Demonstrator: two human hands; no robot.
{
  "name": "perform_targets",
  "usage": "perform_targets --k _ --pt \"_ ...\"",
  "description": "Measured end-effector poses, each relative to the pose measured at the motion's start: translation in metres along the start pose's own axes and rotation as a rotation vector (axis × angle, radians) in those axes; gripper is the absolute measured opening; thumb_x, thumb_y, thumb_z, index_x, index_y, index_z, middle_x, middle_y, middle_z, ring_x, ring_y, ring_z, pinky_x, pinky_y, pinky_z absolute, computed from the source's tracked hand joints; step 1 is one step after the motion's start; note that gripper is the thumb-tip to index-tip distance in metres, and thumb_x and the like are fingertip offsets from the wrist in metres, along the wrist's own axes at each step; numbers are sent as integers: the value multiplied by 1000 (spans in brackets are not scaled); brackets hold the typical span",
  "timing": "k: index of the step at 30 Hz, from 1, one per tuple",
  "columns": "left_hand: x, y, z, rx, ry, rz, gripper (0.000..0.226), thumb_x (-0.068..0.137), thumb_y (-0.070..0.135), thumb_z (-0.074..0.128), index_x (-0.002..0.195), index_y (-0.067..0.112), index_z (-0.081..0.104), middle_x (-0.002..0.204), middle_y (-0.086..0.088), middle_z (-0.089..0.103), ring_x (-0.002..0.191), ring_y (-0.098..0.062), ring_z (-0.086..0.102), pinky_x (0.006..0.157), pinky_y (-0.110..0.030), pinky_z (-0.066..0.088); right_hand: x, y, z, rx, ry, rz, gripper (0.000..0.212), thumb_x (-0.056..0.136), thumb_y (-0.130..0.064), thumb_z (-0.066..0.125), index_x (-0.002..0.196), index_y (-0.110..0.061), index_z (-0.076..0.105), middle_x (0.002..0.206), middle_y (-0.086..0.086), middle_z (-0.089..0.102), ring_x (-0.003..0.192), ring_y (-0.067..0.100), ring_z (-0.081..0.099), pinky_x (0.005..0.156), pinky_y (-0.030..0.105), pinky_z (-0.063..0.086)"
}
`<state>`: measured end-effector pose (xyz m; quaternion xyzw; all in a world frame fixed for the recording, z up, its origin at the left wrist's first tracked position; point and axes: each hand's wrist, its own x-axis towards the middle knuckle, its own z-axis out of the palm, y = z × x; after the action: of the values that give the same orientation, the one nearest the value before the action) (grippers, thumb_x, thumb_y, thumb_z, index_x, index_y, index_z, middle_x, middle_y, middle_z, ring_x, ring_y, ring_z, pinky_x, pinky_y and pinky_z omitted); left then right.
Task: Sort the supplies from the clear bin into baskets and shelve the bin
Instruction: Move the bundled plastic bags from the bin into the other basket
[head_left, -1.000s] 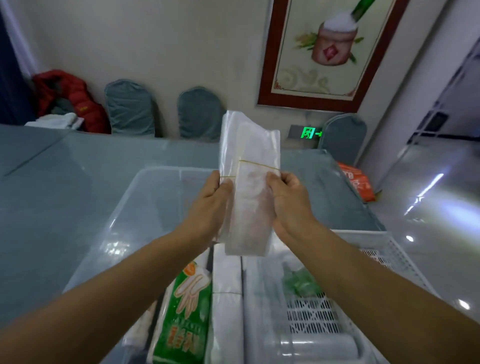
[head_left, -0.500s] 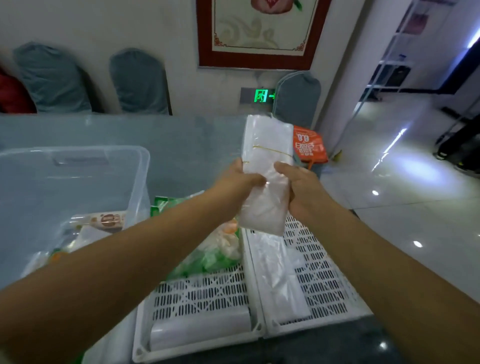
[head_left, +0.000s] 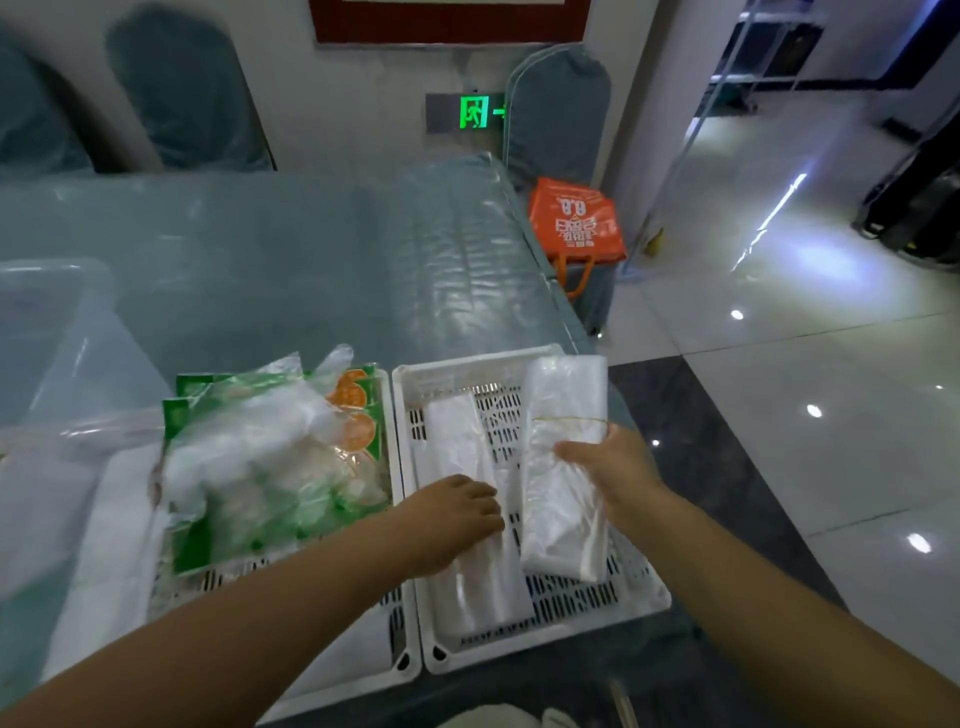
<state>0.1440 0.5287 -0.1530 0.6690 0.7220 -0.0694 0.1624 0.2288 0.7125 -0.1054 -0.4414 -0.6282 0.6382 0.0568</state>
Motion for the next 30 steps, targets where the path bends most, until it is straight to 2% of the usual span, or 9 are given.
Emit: perform_targets --k 2,5,9,11,16,22,25,27,30 --pt "3 5 -2 123 42 85 41 79 5 57 119 15 55 127 -7 57 128 -27 41 114 -41 21 4 13 -1 -40 -23 23 32 71 1 72 101 -5 62 87 11 69 76 26 68 59 31 54" --pt "-3 5 -10 236 143 101 18 71 13 63 86 21 64 91 2 65 94 -21 58 102 -37 39 8 26 2 -57 -78 49 37 70 0 73 103 -9 60 90 10 69 80 25 68 63 31 54" --pt "-22 2 -14 189 201 8 18 54 19 75 66 29 65 76 6 59 81 -17 58 90 -31 49 8 35 18 -129 -179 56 40 67 -6 75 103 -14 59 93 7 70 82 23 69 69 36 57" --pt "-31 2 -9 136 198 -73 24 50 22 78 69 30 66 81 7 61 85 -17 60 84 -27 49 6 37 30 -164 -208 35 38 67 -8 76 99 -17 58 94 6 69 81 20 68 72 36 57" --pt "-43 6 -6 48 256 -203 40 44 20 82 80 31 69 92 5 67 94 -17 63 74 -27 53 -2 43 60 -274 -248 -45 34 71 -11 74 94 -23 51 88 -6 61 77 5 60 57 17 44" --pt "-49 9 -7 8 330 -283 60 45 5 78 101 20 64 94 1 68 90 -19 64 73 -29 55 -16 37 74 -279 -306 -62 31 91 -31 50 109 -6 54 99 3 54 86 14 52 73 29 43" --pt "-48 12 -9 -26 382 -278 76 47 4 80 117 22 57 91 2 68 83 -16 65 73 -27 53 -18 35 72 -205 -316 -36 25 95 -19 38 111 -14 57 111 4 57 101 17 54 91 37 45" --pt "-46 16 -10 -9 369 -237 75 54 6 75 123 27 53 85 2 64 77 -18 62 71 -30 52 -20 33 70 -199 -340 -21 31 91 -3 36 106 -14 62 110 9 62 96 20 59 85 35 50" --pt "-44 16 -11 77 341 -220 60 57 18 75 114 32 61 82 1 61 75 -19 60 68 -32 51 -16 36 67 -155 -384 45 42 85 13 32 101 -7 65 102 13 65 86 20 63 72 29 56"
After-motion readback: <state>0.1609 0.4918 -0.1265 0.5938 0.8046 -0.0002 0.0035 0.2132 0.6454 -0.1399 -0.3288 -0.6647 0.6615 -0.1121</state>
